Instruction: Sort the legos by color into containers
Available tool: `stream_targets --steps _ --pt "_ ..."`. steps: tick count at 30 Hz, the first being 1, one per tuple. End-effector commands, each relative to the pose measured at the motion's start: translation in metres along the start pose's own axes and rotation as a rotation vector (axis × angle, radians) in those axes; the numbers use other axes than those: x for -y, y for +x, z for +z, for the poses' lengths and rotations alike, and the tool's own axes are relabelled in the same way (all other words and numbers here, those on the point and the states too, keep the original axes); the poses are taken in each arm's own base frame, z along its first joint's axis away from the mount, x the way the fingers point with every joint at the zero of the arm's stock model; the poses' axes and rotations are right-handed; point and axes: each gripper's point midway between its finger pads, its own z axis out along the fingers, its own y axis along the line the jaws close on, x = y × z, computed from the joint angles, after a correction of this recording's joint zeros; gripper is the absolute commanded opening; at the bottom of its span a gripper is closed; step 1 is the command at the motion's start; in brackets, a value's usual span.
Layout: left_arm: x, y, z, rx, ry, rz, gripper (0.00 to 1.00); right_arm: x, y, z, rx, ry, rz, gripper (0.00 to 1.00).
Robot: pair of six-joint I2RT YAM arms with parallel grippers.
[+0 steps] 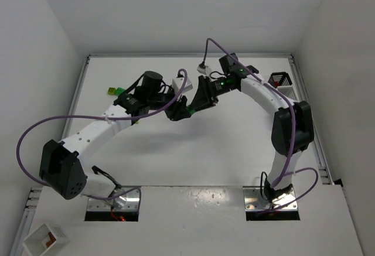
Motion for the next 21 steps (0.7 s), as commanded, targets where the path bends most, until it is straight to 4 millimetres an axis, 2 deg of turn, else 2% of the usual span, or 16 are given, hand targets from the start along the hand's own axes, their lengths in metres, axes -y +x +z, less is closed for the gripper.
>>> stream_targets --steps 1,3,5,7,8,9,11,12,13,15,16,17,18,19,20,21 --pt "0.009 -0.021 -0.005 0.063 0.024 0.032 0.21 -0.013 -0.012 0.003 0.004 -0.01 -0.079 0.57" --pt "0.009 -0.017 -0.004 0.056 0.025 0.026 0.21 -0.017 -0.008 0.011 -0.019 -0.017 -0.081 0.57" --pt "0.009 -0.017 -0.004 0.056 0.025 0.026 0.21 -0.017 -0.004 0.015 -0.032 -0.019 -0.076 0.51" --pt "0.009 -0.019 -0.003 0.063 0.024 0.032 0.22 -0.016 0.0 0.018 -0.041 -0.022 -0.077 0.39" --pt "0.009 -0.019 -0.003 0.063 0.024 0.032 0.25 -0.013 0.003 0.019 -0.046 -0.021 -0.075 0.23" --pt "0.009 -0.019 -0.003 0.063 0.024 0.032 0.28 -0.013 0.003 0.019 -0.046 -0.021 -0.075 0.14" --pt "0.006 -0.016 -0.005 0.059 0.003 0.03 0.39 -0.011 0.0 0.012 -0.024 0.004 -0.089 0.02" --pt "0.006 -0.015 -0.007 0.059 -0.01 0.031 0.43 -0.009 -0.002 0.009 -0.016 0.007 -0.085 0.0" --pt "0.002 -0.013 -0.011 0.06 -0.042 0.034 0.5 -0.01 -0.004 0.0 0.006 0.033 -0.104 0.0" --pt "-0.004 -0.011 -0.018 0.065 -0.076 0.019 0.58 -0.003 -0.005 -0.011 0.03 0.085 -0.116 0.0" --pt "-0.009 -0.016 -0.026 0.082 -0.105 0.022 0.67 0.005 -0.007 -0.019 0.05 0.141 -0.125 0.0" --pt "-0.014 -0.012 -0.03 0.082 -0.128 -0.004 0.84 0.006 -0.013 -0.036 0.092 0.175 -0.147 0.0" --pt "-0.024 -0.009 -0.038 0.087 -0.161 -0.028 0.89 0.014 -0.009 -0.045 0.105 0.203 -0.114 0.0" --pt "-0.029 -0.007 -0.043 0.095 -0.179 -0.045 0.99 0.02 -0.014 -0.058 0.139 0.243 -0.125 0.0" --pt "-0.034 -0.014 -0.055 0.119 -0.221 -0.037 0.99 0.027 -0.012 -0.07 0.157 0.273 -0.103 0.0" --pt "-0.039 -0.011 -0.06 0.124 -0.247 -0.06 0.99 0.037 -0.018 -0.097 0.215 0.323 -0.103 0.0"
